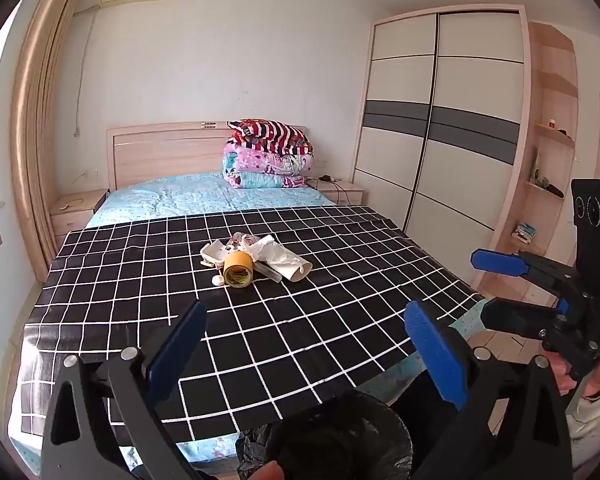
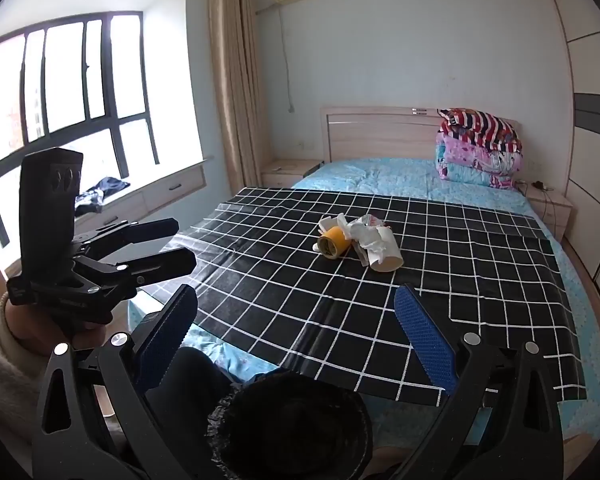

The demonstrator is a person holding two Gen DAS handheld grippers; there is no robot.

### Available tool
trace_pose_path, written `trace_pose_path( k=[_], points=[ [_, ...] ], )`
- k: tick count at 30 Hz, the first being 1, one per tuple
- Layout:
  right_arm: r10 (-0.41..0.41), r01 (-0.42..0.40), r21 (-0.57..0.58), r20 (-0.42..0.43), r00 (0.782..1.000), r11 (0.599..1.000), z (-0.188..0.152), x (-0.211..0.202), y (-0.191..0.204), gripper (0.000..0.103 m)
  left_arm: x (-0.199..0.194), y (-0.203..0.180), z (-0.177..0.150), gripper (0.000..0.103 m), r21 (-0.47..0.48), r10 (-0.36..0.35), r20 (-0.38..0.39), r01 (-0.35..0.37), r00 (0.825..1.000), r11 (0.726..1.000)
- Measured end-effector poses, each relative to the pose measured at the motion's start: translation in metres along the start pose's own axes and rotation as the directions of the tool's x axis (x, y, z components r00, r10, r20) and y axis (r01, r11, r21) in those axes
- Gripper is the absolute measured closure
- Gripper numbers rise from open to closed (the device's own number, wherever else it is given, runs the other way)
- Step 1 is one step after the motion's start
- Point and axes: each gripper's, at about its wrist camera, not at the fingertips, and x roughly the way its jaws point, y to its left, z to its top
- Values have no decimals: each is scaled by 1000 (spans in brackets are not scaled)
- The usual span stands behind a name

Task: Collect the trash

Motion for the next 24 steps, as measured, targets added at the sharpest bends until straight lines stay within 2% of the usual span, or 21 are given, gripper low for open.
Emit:
trace_pose_path(
  k=[9, 24],
  points=[
    [0, 0, -1, 1, 1000, 1000, 0, 1, 0, 3, 2, 0, -1, 7, 4, -29, -8, 29, 1000, 1000],
    [-1, 1, 2, -1, 1000, 1000, 0, 1, -1, 3, 1, 0, -1, 7, 13, -30, -10, 30, 999, 999]
  ],
)
